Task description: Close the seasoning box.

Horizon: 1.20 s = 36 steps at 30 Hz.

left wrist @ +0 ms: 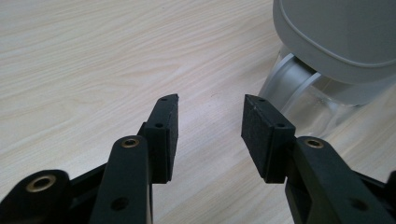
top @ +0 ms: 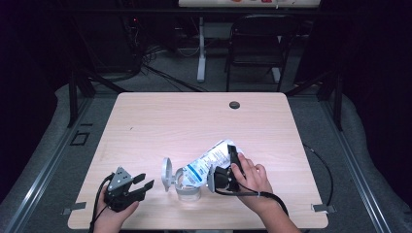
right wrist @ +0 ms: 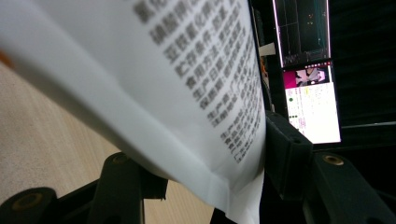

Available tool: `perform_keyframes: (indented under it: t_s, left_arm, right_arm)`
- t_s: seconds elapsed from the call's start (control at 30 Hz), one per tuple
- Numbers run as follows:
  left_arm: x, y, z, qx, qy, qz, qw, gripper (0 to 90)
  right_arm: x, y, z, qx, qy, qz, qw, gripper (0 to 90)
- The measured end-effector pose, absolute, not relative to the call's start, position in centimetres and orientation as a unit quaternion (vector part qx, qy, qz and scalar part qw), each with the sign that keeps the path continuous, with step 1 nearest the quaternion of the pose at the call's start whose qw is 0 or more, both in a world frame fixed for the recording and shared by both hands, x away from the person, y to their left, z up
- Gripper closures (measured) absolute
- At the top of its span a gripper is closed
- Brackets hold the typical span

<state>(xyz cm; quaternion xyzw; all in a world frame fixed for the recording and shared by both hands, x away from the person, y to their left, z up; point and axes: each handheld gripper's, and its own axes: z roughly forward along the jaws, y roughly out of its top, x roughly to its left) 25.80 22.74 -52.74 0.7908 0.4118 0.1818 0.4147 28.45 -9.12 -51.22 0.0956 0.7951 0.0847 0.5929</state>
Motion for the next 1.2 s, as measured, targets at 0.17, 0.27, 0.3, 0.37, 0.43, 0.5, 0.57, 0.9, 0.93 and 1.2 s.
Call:
perform_keyframes:
  t_s: [0.17, 0.27, 0.3, 0.37, 0.43, 0.5, 0.57, 0.9, 0.93, 1.2]
  left_arm:
    - [25.8, 22.73, -52.75, 0.791, 0.412, 0.182, 0.415, 56.6]
    - [25.81, 22.73, -52.75, 0.791, 0.412, 0.182, 0.414, 56.6]
    - [25.81, 22.74, -52.75, 0.791, 0.412, 0.182, 0.414, 56.6]
    - [25.82, 22.75, -52.75, 0.791, 0.412, 0.182, 0.414, 56.6]
    - [25.82, 22.75, -52.75, 0.791, 0.412, 0.182, 0.414, 56.6]
    - [25.82, 22.75, -52.75, 0.791, 0.412, 0.182, 0.414, 56.6]
    - [25.83, 22.73, -52.76, 0.792, 0.411, 0.182, 0.414, 56.6]
    - [25.83, 22.73, -52.75, 0.792, 0.411, 0.182, 0.413, 56.6]
    - [25.83, 22.72, -52.76, 0.792, 0.411, 0.183, 0.414, 56.6]
    - [25.83, 22.73, -52.74, 0.792, 0.411, 0.183, 0.414, 56.6]
  right_arm:
    - [28.47, -9.09, -51.17, 0.091, 0.792, 0.086, 0.598, 48.5]
    - [28.46, -9.05, -51.07, 0.087, 0.79, 0.084, 0.601, 48.8]
    - [28.43, -9.03, -50.95, 0.085, 0.79, 0.077, 0.602, 48.9]
    - [28.47, -9.05, -50.9, 0.082, 0.789, 0.077, 0.604, 49.0]
    - [28.49, -9.05, -50.89, 0.083, 0.787, 0.079, 0.606, 49.1]
    - [28.5, -9.04, -50.88, 0.081, 0.786, 0.078, 0.608, 49.2]
    - [28.51, -9.03, -50.8, 0.077, 0.785, 0.076, 0.61, 49.4]
    - [28.4, -8.9, -50.6, 0.065, 0.78, 0.069, 0.619, 50.1]
    - [28.39, -8.89, -50.6, 0.065, 0.78, 0.069, 0.619, 50.2]
    - [28.33, -8.83, -50.52, 0.063, 0.78, 0.068, 0.619, 50.6]
